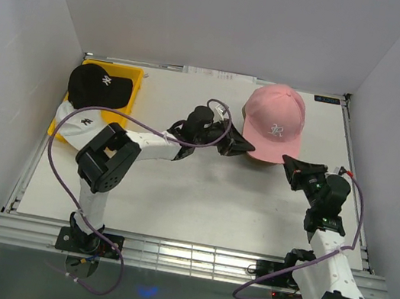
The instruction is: Stack the hats
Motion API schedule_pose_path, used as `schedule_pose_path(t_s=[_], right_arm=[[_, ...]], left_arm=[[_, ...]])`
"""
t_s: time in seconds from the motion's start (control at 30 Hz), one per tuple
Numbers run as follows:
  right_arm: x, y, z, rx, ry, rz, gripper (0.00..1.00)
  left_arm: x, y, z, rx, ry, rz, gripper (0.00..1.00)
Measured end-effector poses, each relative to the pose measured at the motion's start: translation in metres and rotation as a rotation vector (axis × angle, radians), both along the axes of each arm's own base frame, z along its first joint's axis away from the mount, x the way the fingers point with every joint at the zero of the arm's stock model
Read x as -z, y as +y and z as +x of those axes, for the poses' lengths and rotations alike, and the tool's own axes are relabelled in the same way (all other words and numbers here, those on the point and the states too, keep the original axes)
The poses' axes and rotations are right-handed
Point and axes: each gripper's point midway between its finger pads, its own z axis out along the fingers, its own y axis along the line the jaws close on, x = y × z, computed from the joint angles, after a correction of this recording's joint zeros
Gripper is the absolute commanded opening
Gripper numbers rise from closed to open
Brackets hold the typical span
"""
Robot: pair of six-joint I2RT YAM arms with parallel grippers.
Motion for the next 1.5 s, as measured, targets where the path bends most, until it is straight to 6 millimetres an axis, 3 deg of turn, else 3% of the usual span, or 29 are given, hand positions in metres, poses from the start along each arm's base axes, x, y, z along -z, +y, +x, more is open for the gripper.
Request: schedule_pose_path(t_s=[1.07, 1.5], right_arm=[[0.052, -0.015, 0.011, -0.002, 0.129, -0.142, 0.08], [0.058, -0.018, 0.018, -0.021, 0.153, -0.173, 0.08]], left_arm=[[0.060, -0.014, 0.008, -0.005, 0.104, 0.020, 0.00], [0.067, -0.018, 0.013, -0.016, 0.114, 0.029, 0.00]])
